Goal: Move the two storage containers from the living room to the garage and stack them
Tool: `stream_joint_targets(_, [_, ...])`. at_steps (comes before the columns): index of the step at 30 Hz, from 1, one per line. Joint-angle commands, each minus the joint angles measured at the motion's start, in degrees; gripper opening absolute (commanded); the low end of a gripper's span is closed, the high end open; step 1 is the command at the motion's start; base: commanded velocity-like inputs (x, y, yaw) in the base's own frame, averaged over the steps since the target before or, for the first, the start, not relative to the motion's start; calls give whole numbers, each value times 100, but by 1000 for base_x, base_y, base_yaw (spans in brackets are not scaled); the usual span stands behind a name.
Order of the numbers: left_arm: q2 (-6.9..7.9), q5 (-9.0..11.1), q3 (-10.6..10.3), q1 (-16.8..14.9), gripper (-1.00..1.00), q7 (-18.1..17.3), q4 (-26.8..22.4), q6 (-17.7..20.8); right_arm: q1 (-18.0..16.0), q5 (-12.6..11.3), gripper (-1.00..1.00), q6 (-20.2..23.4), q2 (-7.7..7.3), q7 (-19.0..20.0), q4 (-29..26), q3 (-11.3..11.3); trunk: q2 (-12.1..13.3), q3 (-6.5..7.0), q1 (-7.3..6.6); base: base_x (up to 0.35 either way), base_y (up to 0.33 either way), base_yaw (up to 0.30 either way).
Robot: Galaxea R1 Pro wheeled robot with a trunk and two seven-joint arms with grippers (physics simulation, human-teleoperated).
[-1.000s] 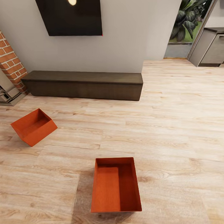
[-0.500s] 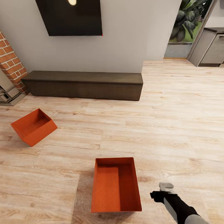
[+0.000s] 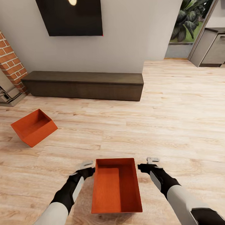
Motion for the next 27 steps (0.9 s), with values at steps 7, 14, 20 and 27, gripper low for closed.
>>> stream_joint_targets(7, [-317,-638,27,-40,100,450,49,-761,-7,-36,100,-460,12,-15,671,-17,-2,-4,0,0,0,0])
stream_joint_targets(14, [-358,-690,34,-43,100,1014,279,-943,-7,-39,100,-599,16,-14,762,-18,-2,-4,0,0,0,0])
stream_joint_targets(20, [-359,-719,-11,-43,100,1019,340,-959,-7,-38,100,-606,16,-14,767,-23,-2,-4,0,0,0,0])
stream_joint_targets(27, [-359,-729,-616,-43,100,1016,248,-1142,-9,-38,100,-612,16,-14,767,-27,-2,-4,0,0,0,0])
